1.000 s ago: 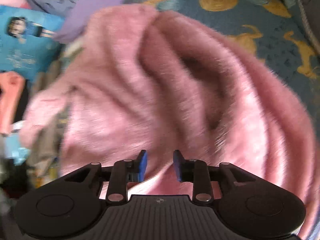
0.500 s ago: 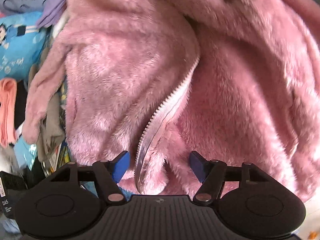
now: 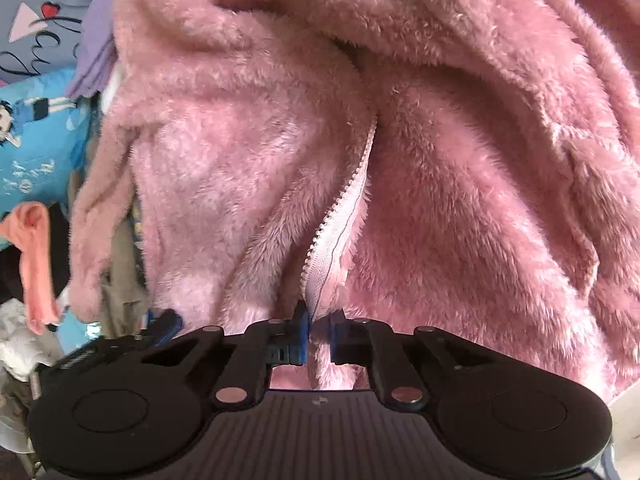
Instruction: Fold clothes
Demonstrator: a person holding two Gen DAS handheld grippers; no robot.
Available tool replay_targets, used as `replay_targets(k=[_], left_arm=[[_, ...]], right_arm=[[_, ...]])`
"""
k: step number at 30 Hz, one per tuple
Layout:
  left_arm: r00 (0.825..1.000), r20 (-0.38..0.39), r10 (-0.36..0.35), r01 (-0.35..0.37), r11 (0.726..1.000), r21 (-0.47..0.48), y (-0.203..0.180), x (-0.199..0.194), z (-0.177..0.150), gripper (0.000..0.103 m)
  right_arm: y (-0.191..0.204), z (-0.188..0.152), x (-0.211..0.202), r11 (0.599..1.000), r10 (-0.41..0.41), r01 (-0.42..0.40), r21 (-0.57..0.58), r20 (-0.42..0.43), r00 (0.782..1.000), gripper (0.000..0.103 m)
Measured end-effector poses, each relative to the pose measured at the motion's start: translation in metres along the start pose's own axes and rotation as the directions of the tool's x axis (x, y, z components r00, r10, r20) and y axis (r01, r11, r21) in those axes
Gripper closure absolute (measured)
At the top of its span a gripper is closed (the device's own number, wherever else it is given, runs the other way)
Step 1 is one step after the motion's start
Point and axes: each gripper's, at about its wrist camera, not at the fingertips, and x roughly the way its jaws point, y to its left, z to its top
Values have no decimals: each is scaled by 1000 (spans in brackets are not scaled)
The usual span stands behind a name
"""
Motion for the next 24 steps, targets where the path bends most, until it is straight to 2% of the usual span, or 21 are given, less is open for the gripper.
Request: replay_targets(k=[3,4,7,8,9,10,11,13,15,17,19,20,21,23,24], left_arm=[[998,54,34,-31,999,-43,11,-15,-2,103],[995,76,66,-62,997,-52,18,-19,2,103],[981,105,166,-163,986,-33,30,-34,11,103],[977,107,186,-185,983,-20,33,-39,14,103],[977,110,184,-186,982,9,31,-44,16,103],[977,112,182,-188,981,39,28,-49,17,103],[978,111,179,-188,979,75,22,-53,17,103],[980,98,171,-184,972,144,8,-56,17,101],[984,76,162,-175,963,208,-7,-55,18,99],[986,52,161,-169,947,274,-20,-56,16,99],[984,33,172,-173,924,341,-35,-49,11,99],[985,22,174,-169,912,373,-43,-45,9,98],[984,8,177,-165,900,404,-52,-40,6,96],[983,-8,185,-162,875,456,-64,-33,0,86],[979,-11,204,-174,858,483,-70,-28,-3,84]], right_arm=[[-1,-3,-9,993,108,-107,49,-37,993,93],[1,-6,-9,987,152,-148,60,-61,987,93],[9,-13,-2,988,150,-152,4,-151,977,93],[12,-16,0,989,143,-149,-19,-182,973,93],[14,-18,4,994,64,-79,-73,-189,980,93],[16,-20,10,985,-87,61,-161,-161,983,93],[14,-20,15,971,-168,141,-193,-134,977,93],[7,-18,24,957,-237,215,-192,-98,967,91],[2,-15,23,979,-181,168,-119,-118,976,80],[4,-11,14,989,-121,109,-95,-129,984,73],[14,0,-14,982,-111,106,-159,-25,993,71],[19,6,-30,973,-107,113,-200,39,993,65],[23,15,-47,962,-116,141,-234,117,986,52],[26,39,-76,934,-158,237,-267,287,945,36],[27,52,-87,921,-175,282,-270,360,916,35]])
